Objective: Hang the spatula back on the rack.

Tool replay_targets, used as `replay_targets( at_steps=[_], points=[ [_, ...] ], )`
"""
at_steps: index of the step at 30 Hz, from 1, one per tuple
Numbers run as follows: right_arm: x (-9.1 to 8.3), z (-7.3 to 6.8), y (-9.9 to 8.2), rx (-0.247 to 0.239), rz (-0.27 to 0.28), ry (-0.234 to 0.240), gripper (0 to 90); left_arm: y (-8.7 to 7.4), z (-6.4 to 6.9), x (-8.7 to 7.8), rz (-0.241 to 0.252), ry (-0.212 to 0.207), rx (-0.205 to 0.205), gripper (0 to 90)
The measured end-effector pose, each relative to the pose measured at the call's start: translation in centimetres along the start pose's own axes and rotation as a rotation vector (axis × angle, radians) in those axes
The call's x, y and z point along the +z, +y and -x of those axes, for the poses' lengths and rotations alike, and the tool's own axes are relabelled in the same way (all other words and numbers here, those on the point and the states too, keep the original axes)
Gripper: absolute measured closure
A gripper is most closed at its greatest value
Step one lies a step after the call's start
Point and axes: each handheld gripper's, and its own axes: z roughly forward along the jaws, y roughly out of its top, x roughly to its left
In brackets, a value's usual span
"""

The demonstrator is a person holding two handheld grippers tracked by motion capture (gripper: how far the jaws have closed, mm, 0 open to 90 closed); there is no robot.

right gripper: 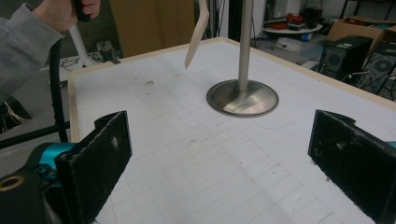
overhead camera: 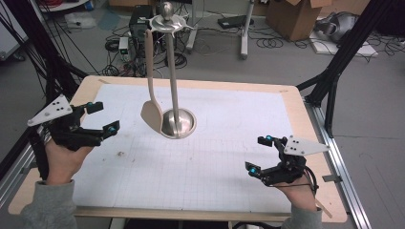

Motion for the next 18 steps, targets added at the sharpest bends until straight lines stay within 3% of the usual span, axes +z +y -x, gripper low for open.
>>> replay_targets(
  at_steps=[14, 18],
  points=[
    [-0.2, 0.3, 0.4, 0.003, 0.042, -0.015, 5.3, -1.6, 0.3, -2.9, 0.028, 0.039, -0.009, 8.8],
    [-0.4, 0.5, 0.5, 0.006, 0.054, -0.023, 5.3, -2.1, 0.5, -3.6, 0.032, 0.066, -0.006, 8.8]
  ],
)
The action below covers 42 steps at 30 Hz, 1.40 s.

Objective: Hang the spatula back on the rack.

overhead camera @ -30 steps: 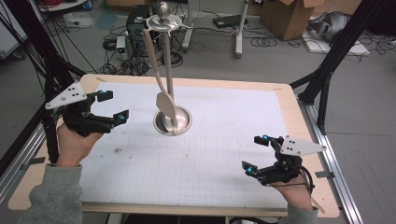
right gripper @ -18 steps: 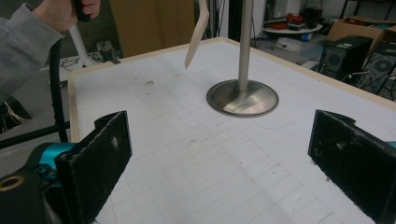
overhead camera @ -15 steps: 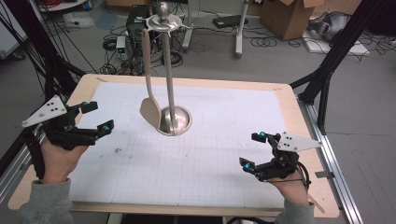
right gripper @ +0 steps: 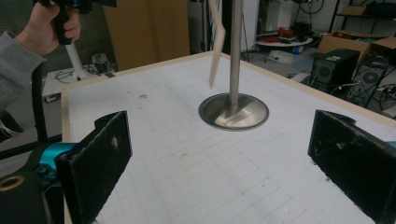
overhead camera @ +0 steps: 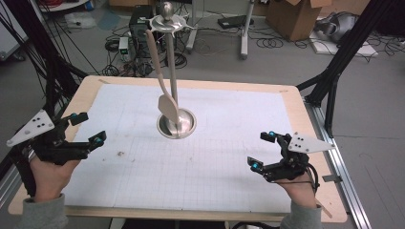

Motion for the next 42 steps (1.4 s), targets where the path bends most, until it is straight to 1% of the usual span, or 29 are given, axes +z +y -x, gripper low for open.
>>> replay_targets(
  at_steps=[3, 5, 7, 9, 15, 20, 26, 32, 36, 39, 42],
  points=[
    [-0.1, 0.1, 0.0, -0.007, 0.009, -0.004, 5.3, -0.4, 0.1, -0.4, -0.002, 0.0, -0.003, 8.8],
    [-0.2, 0.1, 0.0, 0.001, 0.008, -0.006, 5.3, -0.7, 0.2, -0.6, -0.004, 0.004, -0.005, 8.8],
    [-0.2, 0.2, 0.1, 0.001, 0.011, -0.007, 5.3, -1.1, 0.2, -0.9, -0.012, 0.006, -0.011, 8.8],
    [-0.3, 0.2, 0.1, -0.001, 0.012, -0.011, 5.3, -1.4, 0.2, -1.2, -0.006, 0.008, -0.017, 8.8],
    [-0.5, 0.3, 0.2, -0.002, 0.026, -0.018, 5.3, -2.2, 0.3, -1.7, -0.013, 0.014, -0.021, 8.8],
    [-0.6, 0.4, 0.2, -0.008, 0.037, -0.025, 5.3, -2.3, 0.5, -1.9, -0.016, 0.016, -0.018, 8.8],
    [-0.7, 0.3, 0.3, -0.008, 0.037, -0.036, 5.3, -2.6, 0.9, -2.2, -0.016, 0.015, -0.013, 8.8],
    [-0.8, 0.3, 0.4, -0.009, 0.045, -0.04, 5.3, -2.9, 0.6, -2.6, -0.02, 0.023, -0.028, 8.8],
    [-0.9, 0.3, 0.4, -0.016, 0.052, -0.043, 5.3, -3.1, 0.6, -2.5, -0.031, 0.027, -0.022, 8.8],
    [-1.0, 0.2, 0.4, -0.007, 0.051, -0.042, 5.3, -3.3, 0.5, -2.6, -0.046, 0.023, -0.02, 8.8],
    [-1.2, 0.2, 0.4, -0.012, 0.055, -0.045, 5.3, -3.4, 0.4, -2.7, -0.046, 0.027, -0.023, 8.8]
  ],
)
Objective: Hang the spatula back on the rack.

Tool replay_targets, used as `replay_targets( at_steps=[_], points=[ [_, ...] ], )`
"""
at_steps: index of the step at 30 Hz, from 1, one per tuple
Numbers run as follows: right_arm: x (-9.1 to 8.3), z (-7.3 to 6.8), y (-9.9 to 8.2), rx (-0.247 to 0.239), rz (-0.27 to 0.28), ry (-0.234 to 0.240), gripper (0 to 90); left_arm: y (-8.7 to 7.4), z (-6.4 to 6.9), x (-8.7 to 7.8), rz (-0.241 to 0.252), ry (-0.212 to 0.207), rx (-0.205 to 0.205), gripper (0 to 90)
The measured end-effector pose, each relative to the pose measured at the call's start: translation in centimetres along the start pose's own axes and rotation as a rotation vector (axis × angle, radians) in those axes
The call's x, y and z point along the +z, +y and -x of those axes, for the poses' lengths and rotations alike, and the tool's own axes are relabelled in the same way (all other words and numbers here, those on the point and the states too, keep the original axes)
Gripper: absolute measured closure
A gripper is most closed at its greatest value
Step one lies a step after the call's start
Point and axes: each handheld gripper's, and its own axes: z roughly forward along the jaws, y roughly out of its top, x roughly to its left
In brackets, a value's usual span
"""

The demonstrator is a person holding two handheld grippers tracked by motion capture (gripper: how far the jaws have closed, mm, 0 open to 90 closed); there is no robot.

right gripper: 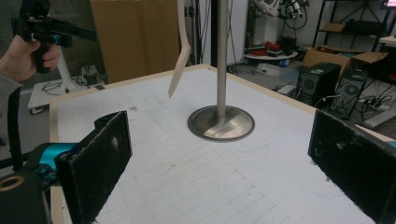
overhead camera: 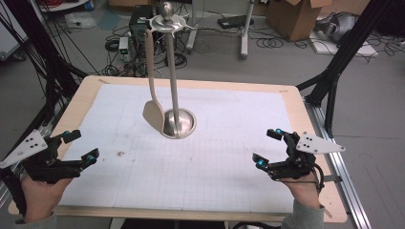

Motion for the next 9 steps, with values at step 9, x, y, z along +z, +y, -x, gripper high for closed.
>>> replay_targets(
  at_steps=[9],
  points=[
    [0.14, -0.32, -0.12, -0.006, -0.011, 0.002, 5.3, 0.08, -0.12, 0.39, 0.005, -0.007, -0.005, 8.8]
  ],
)
